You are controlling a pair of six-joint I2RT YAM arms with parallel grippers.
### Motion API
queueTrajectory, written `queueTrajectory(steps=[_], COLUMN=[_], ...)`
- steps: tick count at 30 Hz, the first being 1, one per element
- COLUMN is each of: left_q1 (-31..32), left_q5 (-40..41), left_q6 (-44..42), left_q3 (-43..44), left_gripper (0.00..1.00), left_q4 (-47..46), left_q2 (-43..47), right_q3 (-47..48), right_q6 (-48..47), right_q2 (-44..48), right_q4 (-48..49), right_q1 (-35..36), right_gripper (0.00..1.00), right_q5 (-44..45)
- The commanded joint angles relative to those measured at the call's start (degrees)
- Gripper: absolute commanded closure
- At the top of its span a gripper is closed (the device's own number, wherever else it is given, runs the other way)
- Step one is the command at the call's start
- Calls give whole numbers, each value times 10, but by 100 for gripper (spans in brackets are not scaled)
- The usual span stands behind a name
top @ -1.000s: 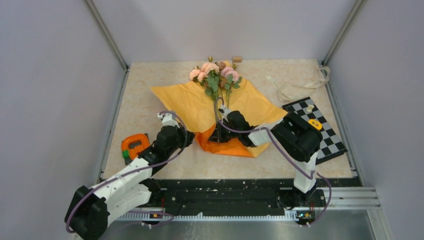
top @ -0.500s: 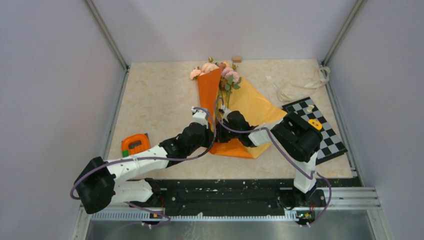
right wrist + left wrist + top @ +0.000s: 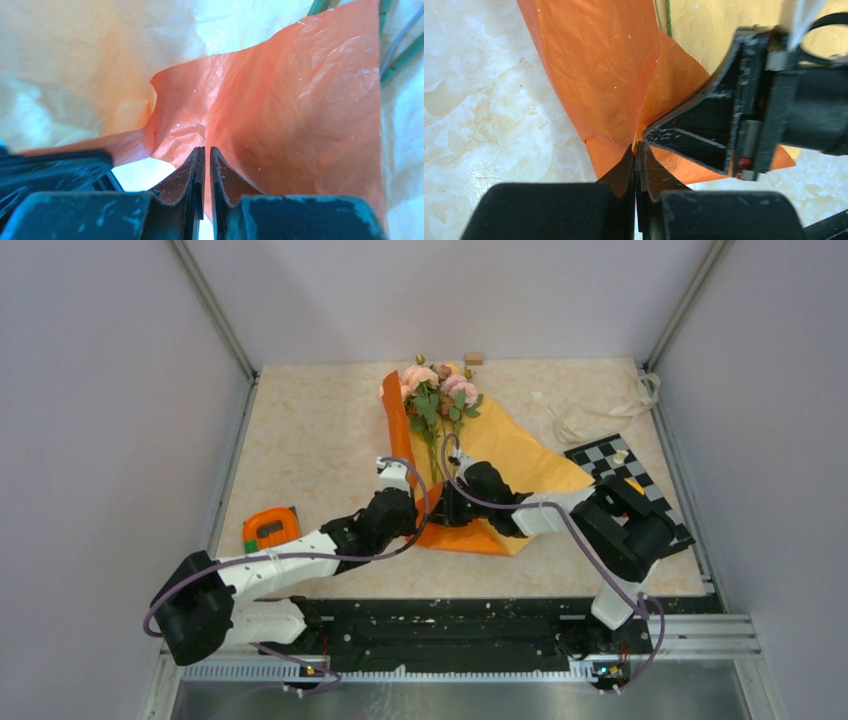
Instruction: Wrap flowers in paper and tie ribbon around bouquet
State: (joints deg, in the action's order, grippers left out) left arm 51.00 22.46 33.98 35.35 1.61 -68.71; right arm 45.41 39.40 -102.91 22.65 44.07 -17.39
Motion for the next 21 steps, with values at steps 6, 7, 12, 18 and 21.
queueTrajectory(steps=[6,7,12,18,21], left_q1=[1,1,1,2,2], left_q5=[3,-1,-23,-67,-102], left_q6=[-2,-2,-5,-18,-20], left_q3=[-14,-13,-11,-2,6], left_gripper=[100,100,100,100,100], left_q4=[-12,-11,-31,-55,-78], left_q2=[23,22,15,-8,-30], right_q3=[-50,-58,-107,-131,-135], right_q6=[-26,-27,-24,-16,-9], right_q2=[135,146,165,144,133], right_q4=[-65,-76,-72,-48,-37], right_q1=[-15,-15,-22,-25,-25], right_gripper=[87,87,87,87,87], right_q5=[72,87,107,101,101])
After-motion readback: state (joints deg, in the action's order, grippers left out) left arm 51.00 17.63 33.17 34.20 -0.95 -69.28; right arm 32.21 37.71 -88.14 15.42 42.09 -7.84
